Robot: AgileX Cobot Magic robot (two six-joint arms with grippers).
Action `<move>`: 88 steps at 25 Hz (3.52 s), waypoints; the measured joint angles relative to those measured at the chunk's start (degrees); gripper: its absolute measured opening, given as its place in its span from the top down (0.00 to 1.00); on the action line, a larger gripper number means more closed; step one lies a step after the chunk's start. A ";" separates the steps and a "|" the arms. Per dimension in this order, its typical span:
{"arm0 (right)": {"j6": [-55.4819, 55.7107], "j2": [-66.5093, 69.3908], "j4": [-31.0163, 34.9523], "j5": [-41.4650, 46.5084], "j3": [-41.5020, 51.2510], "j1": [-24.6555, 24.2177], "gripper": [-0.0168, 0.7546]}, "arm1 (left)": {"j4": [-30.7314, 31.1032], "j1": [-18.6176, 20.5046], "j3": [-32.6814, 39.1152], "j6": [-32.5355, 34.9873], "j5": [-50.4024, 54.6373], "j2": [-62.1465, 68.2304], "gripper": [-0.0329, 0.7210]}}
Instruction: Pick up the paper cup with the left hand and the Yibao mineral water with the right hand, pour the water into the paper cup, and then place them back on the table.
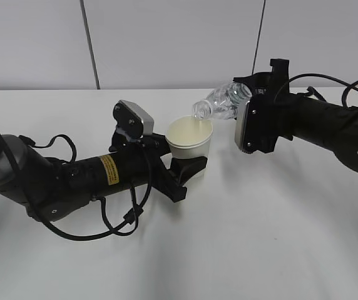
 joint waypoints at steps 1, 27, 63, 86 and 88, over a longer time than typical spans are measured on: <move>-0.30 0.00 0.00 -0.27 0.00 0.00 0.33 | 0.00 0.00 0.00 0.00 0.00 0.00 0.37; -7.92 0.00 2.37 -2.08 0.00 0.55 0.33 | 0.13 0.00 0.00 0.00 0.23 0.00 0.37; -10.40 0.00 3.90 -2.54 0.00 0.55 0.33 | 0.19 0.00 0.00 0.00 0.84 0.05 0.37; -5.76 0.00 4.16 -2.54 0.00 0.55 0.33 | 0.24 0.00 0.00 0.00 1.23 0.09 0.37; -4.50 0.00 4.16 -2.54 0.00 0.55 0.33 | 0.24 0.00 0.00 0.00 1.23 0.09 0.37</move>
